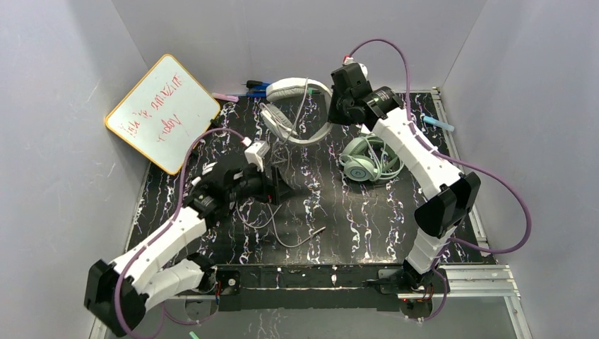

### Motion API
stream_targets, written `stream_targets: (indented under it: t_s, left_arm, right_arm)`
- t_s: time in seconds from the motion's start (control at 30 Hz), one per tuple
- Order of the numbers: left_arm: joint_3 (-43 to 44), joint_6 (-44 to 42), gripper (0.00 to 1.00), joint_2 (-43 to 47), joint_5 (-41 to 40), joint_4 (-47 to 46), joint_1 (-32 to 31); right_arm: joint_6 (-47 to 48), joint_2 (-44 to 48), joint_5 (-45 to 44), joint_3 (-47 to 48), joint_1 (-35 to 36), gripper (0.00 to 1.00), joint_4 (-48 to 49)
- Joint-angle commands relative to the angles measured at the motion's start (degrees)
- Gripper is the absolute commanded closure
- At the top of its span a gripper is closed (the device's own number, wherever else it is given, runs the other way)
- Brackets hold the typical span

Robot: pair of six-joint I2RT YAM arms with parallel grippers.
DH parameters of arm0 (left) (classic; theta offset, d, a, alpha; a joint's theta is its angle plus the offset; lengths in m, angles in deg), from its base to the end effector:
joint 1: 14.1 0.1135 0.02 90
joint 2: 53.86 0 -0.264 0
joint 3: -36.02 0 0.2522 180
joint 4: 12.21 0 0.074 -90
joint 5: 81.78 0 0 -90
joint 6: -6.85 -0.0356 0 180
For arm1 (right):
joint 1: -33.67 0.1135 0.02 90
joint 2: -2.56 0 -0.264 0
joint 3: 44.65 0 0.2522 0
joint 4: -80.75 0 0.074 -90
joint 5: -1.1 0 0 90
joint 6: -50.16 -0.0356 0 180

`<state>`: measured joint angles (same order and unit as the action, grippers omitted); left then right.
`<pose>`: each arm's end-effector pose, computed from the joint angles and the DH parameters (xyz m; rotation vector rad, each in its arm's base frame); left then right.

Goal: Wrap the headphones
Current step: Wrap the headphones cable around the headphones.

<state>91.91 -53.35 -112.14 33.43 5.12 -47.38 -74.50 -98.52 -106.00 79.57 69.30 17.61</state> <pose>0.1866 -0.1406 0.2917 0.3815 2.0220 -1.1358 0.3193 0.2160 0.4023 0.1385 2.2484 0.3269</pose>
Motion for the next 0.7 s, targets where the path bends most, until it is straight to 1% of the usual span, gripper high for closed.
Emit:
stream_targets:
  t_s: [0.0,0.1,0.17,0.2,0.23,0.3,0.33,0.47,0.57,0.67]
  left_arm:
    - [-7.4,-3.2,0.25,10.0,-9.2,-9.2,-0.6]
    - [-13.6,-2.2,0.25,14.5,-12.3,-15.2,-1.2]
    - [-16.1,-2.8,0.25,15.5,-14.9,-17.1,-1.6]
    - [-17.3,-3.3,0.24,15.6,-16.3,-18.5,-1.9]
    - [-18.5,-3.5,0.2,15.6,-17.2,-19.9,-2.1]
    - [-20.6,-3.6,0.03,14.6,-17.7,-23.5,-2.7]
    - [-21.3,-3.6,0.02,13.6,-17.7,-25.0,-3.0]
    - [-22.0,-4.6,0.02,8.0,-19.3,-29.4,-5.4]
    - [-22.8,-5.7,0.02,3.9,-22.3,-33.2,-7.3]
    - [-24.0,-6.3,0.02,-0.9,-26.0,-37.8,-7.6]
  right_arm:
    - [-1.6,3.5,3.7,6.1,-0.3,0.99,0.4]
    - [-1.7,3.4,4.5,9.2,-0.4,0.99,-1.6]
    - [-2.1,3.3,4.7,11.0,-0.5,0.99,-2.7]
    - [-2.7,3.4,4.7,11.7,-0.5,0.99,-3.2]
    - [-3.2,3.6,4.7,12.3,-0.6,0.99,-3.6]
    - [-3.5,4.2,4.9,12.9,-0.7,0.99,-3.9]
    - [-3.6,4.5,5.0,13.2,-0.7,0.99,-3.9]
    - [-4.2,5.6,5.7,14.2,-1.3,0.99,-4.2]
    - [-5.0,6.2,6.8,15.5,-2.0,0.99,-4.4]
    - [-6.0,6.7,8.4,17.2,-2.6,0.99,-4.8]
